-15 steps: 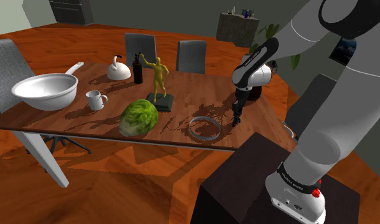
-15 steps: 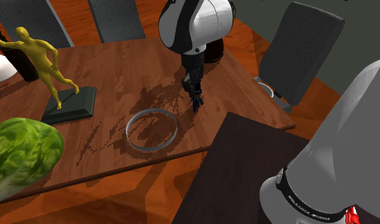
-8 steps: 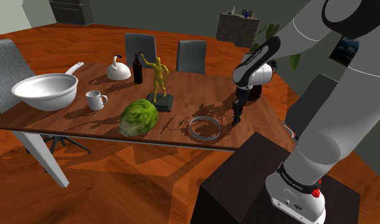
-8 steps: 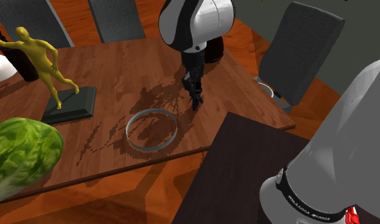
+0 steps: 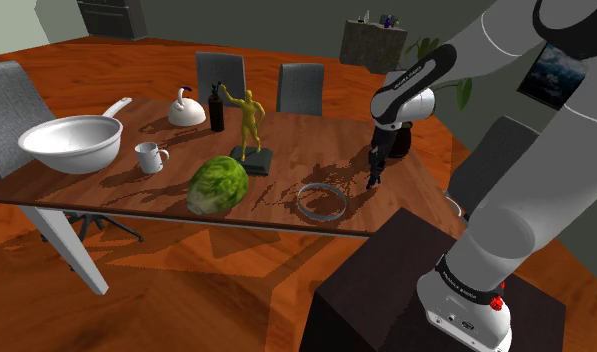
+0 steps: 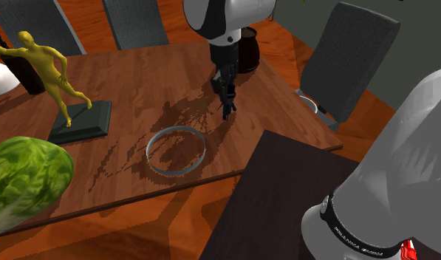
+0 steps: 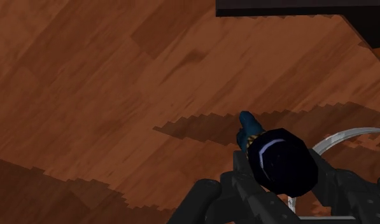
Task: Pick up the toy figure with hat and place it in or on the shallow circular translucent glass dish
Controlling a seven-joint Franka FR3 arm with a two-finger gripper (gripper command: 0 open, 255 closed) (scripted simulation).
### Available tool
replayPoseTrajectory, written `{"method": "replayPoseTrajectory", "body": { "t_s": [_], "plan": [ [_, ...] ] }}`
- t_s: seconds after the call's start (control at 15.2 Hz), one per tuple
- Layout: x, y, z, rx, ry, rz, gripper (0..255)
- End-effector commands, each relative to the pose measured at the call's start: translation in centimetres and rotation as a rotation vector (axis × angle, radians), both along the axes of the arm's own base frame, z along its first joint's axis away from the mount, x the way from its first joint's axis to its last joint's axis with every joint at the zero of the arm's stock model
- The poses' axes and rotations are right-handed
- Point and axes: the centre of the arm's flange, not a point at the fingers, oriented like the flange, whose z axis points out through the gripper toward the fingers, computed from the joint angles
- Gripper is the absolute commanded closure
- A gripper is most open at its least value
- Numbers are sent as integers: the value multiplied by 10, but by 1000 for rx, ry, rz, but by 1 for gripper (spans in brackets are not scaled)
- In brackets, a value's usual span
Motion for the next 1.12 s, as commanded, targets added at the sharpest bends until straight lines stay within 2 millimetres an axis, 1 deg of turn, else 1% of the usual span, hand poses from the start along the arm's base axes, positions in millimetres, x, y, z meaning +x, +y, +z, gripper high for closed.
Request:
{"method": "replayPoseTrajectory", "body": {
  "t_s": [0.0,0.53,1.06],
  "plan": [
    [0,1,12,0,0,0,255],
    [0,1,53,0,0,0,255],
    [57,88,76,0,0,0,255]
  ]
}}
